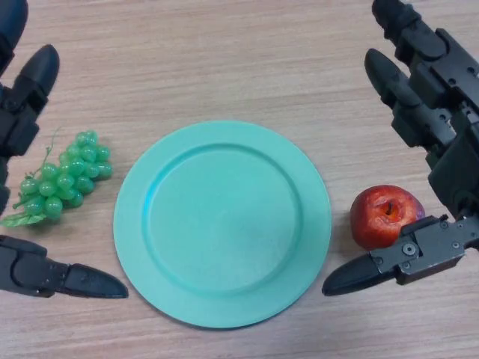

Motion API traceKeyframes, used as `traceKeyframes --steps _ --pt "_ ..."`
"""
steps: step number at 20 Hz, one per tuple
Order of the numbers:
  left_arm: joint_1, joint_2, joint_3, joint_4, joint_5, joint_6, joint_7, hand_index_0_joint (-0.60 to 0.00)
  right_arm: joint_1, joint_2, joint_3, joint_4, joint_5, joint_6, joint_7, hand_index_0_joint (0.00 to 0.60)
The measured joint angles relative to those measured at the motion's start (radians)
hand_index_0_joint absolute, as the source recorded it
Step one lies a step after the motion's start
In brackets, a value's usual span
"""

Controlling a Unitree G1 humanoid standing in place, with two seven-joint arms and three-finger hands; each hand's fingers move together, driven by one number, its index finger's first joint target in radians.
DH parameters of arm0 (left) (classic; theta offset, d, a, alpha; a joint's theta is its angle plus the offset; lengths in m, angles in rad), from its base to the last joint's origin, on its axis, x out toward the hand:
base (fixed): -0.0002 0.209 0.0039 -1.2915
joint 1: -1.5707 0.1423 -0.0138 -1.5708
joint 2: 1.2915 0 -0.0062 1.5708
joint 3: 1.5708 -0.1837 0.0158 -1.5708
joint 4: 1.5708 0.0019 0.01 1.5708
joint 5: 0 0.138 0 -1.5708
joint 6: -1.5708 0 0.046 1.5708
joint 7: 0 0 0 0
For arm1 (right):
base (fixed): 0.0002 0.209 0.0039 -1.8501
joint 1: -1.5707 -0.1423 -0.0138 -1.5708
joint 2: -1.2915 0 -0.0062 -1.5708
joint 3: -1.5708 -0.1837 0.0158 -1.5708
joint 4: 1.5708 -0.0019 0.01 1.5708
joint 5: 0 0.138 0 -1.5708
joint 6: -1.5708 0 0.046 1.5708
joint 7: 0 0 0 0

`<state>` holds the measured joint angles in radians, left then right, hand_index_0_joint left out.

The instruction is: Pick up the green grapes and place it on the plate

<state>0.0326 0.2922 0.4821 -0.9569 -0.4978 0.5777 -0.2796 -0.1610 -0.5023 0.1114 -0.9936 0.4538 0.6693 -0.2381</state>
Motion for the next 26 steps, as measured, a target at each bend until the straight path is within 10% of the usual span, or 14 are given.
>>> traceKeyframes --steps 11,26 --pt "-0.015 0.005 -0.049 0.231 0.21 -0.142 0.025 0.0 0.0 0.09 -0.022 0.0 -0.104 0.012 0.091 0.0" --pt "-0.189 0.199 -0.206 1.112 0.929 -0.821 0.049 0.0 0.005 0.078 -0.006 0.0 -0.09 0.012 0.047 0.0"
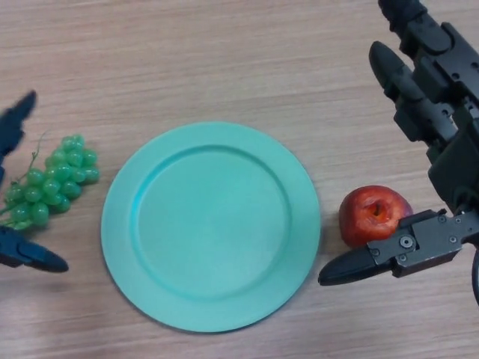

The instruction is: Pick up the green grapes and place it on the plate

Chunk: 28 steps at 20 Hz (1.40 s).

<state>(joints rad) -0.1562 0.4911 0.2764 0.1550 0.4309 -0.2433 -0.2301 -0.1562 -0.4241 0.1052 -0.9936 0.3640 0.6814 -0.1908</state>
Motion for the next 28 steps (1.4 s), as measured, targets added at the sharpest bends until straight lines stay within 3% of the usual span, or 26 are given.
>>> traceKeyframes --steps 6,8,9,10,11,13,17,19,21,22,24,28 --pt "-0.047 0.038 -0.045 0.182 0.103 -0.073 0.065 0.0 0.009 -0.009 -0.014 0.0 0.005 0.0 0.0 0.0" --pt "-0.051 0.039 -0.05 0.183 0.102 -0.073 0.066 -0.2 0.013 -0.03 -0.026 0.0 0.025 0.0 -0.006 0.0" --pt "-0.056 0.039 -0.05 0.184 0.102 -0.074 0.067 -0.35 0.015 -0.03 -0.026 0.0 0.025 0.0 -0.006 0.0" --pt "-0.061 0.039 -0.051 0.191 0.102 -0.077 0.069 -0.45 0.016 -0.031 -0.026 0.0 0.031 0.0 -0.01 0.0" --pt "-0.071 0.041 -0.061 0.214 0.102 -0.089 0.098 -0.592 0.02 -0.038 -0.028 0.0 0.042 -0.001 -0.018 0.0" --pt "-0.079 0.045 -0.062 0.256 0.107 -0.115 0.174 -0.6 0.028 -0.065 -0.03 0.0 0.054 -0.002 -0.033 0.0" --pt "-0.093 0.095 -0.062 0.337 0.169 -0.18 0.281 -0.6 0.031 -0.065 -0.031 0.0 0.054 -0.005 -0.042 0.0" --pt "-0.08 0.135 -0.062 0.336 0.232 -0.193 0.293 -0.6 0.037 -0.066 -0.031 0.0 0.054 -0.01 -0.042 0.0" --pt "-0.042 0.149 -0.039 0.281 0.232 -0.194 0.29 -0.6 0.039 -0.067 -0.032 0.0 0.054 -0.018 -0.043 0.0" --pt "-0.03 0.15 -0.023 0.246 0.231 -0.2 0.28 -0.6 0.039 -0.068 -0.032 0.0 0.053 -0.019 -0.046 0.0" --pt "0.007 0.152 0.03 0.082 0.211 -0.185 0.179 -0.6 0.036 -0.068 -0.031 0.0 0.053 -0.019 -0.048 0.0" --pt "0.063 0.091 0.143 -0.275 0.061 -0.075 -0.036 -0.6 0.025 -0.058 -0.029 0.0 0.052 -0.019 -0.048 0.0"
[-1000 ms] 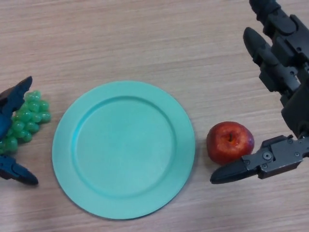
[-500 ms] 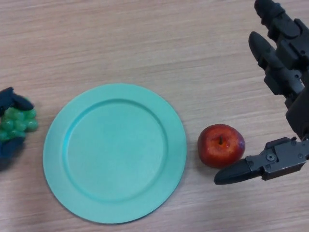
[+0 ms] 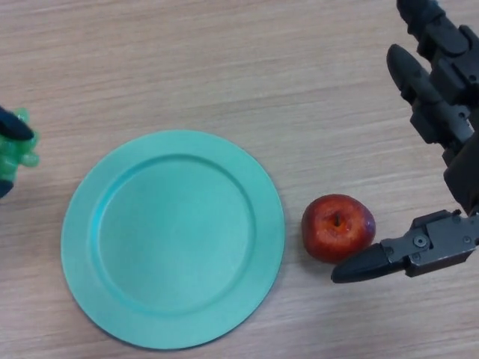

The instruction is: Pick up the green grapes and place it on the plate

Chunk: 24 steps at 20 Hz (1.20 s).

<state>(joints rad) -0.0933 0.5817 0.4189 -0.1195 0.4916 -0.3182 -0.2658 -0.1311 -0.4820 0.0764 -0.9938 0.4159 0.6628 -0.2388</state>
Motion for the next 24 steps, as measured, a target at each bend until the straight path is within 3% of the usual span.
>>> traceKeyframes --steps 3,7,8,11,12,13,18,22,24 --pt "0.045 -0.12 0.012 -0.247 -0.133 0.182 -0.192 -0.6 -0.005 0.029 0.0 0.0 -0.003 0.001 0.003 0.0" --pt "0.051 -0.172 -0.014 -0.409 -0.184 0.211 -0.213 -0.6 -0.02 0.034 0.0 0.0 -0.011 0.002 0.017 0.0" --pt "0.051 -0.185 -0.018 -0.413 -0.184 0.211 -0.214 -0.55 -0.02 0.038 0.0 0.0 -0.031 0.003 0.025 0.0" --pt "0.068 -0.199 -0.049 -0.448 -0.185 0.272 -0.259 -0.151 -0.025 0.044 0.0 0.0 -0.038 0.006 0.03 0.0" --pt "0.077 -0.207 -0.049 -0.47 -0.193 0.299 -0.275 -0.051 -0.033 0.046 0.001 0.0 -0.038 0.015 0.034 0.0" --pt "0.092 -0.227 -0.048 -0.51 -0.243 0.351 -0.306 0.0 -0.045 0.052 0.007 0.0 -0.058 0.032 0.047 0.0" --pt "0.082 -0.239 -0.001 -0.538 -0.481 0.515 -0.316 0.0 -0.079 0.066 0.035 0.0 -0.077 0.063 0.057 0.0" --pt "0.065 -0.239 0.076 -0.532 -0.777 0.657 -0.164 0.0 -0.09 0.04 0.042 0.0 -0.077 0.063 0.053 0.0" --pt "0.08 -0.239 0.086 -0.54 -0.91 0.743 -0.087 0.0 -0.091 0.046 0.048 0.0 -0.077 0.063 0.044 0.0"
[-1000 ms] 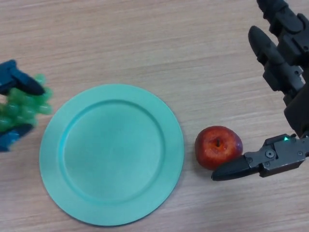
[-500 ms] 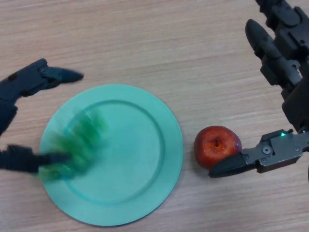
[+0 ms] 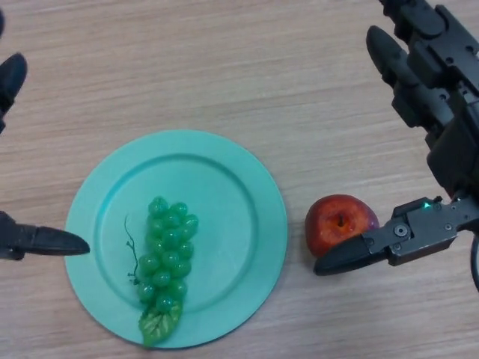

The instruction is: Pick up the green grapes and place it on the plate

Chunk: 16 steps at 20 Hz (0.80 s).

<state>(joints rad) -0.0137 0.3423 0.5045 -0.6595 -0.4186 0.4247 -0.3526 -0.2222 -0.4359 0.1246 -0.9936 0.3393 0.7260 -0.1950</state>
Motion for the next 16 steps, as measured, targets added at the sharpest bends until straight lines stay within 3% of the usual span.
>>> traceKeyframes --steps 4,7,11,16 --pt "0.044 0.0 0.064 -0.055 -0.202 0.09 0.041 0.0 -0.009 0.063 0.053 0.0 -0.069 0.022 -0.007 0.0" --pt "0.044 0.01 0.111 -0.069 -0.238 0.092 0.094 0.0 -0.017 0.095 0.057 0.0 -0.098 0.038 0.017 0.0" --pt "0.047 0.014 0.115 -0.072 -0.238 0.092 0.1 0.0 -0.028 0.117 0.059 0.0 -0.133 0.064 0.051 0.0" --pt "0.05 0.014 0.115 -0.104 -0.237 0.092 0.12 0.0 -0.048 0.118 0.033 0.0 -0.135 0.069 0.079 0.0"
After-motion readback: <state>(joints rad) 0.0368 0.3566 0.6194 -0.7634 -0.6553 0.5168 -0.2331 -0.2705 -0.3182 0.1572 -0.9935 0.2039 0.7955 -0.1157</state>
